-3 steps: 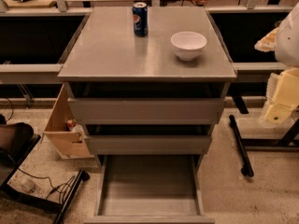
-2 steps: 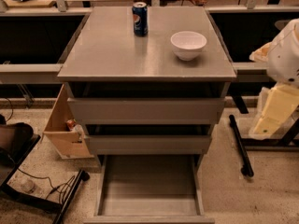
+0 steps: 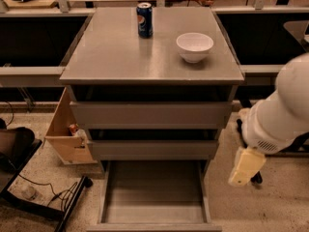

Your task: Close bottom drawer

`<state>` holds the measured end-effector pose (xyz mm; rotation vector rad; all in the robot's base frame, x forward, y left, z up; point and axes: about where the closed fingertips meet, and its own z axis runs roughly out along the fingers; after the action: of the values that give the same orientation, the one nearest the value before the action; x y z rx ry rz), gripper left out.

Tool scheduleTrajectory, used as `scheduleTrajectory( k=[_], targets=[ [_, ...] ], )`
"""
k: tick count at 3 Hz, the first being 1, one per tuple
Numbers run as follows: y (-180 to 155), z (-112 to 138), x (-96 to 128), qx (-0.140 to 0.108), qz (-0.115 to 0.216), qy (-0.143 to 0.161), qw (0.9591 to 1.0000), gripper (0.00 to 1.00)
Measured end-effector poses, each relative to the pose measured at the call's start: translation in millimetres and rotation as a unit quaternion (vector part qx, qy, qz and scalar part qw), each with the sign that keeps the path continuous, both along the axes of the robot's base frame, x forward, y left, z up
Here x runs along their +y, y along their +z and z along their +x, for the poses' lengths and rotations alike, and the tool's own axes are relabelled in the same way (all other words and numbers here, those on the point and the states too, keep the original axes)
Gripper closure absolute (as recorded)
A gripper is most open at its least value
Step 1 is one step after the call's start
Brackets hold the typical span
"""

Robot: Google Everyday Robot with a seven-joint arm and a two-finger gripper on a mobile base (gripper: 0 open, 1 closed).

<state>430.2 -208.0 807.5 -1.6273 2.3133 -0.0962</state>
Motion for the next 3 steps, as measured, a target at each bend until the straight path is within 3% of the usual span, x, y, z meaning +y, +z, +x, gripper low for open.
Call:
scheduleTrajectory(
  k=[1, 2, 3],
  targets=[
    [-107, 7, -4, 0.034, -0.035, -0.017, 0.9987, 0.00],
    [-186, 11, -15, 0.058, -0.071, -0.023, 0.9955, 0.00],
    [-235, 13, -18, 0.081, -0.074, -0.036, 0.9933, 0.00]
  ],
)
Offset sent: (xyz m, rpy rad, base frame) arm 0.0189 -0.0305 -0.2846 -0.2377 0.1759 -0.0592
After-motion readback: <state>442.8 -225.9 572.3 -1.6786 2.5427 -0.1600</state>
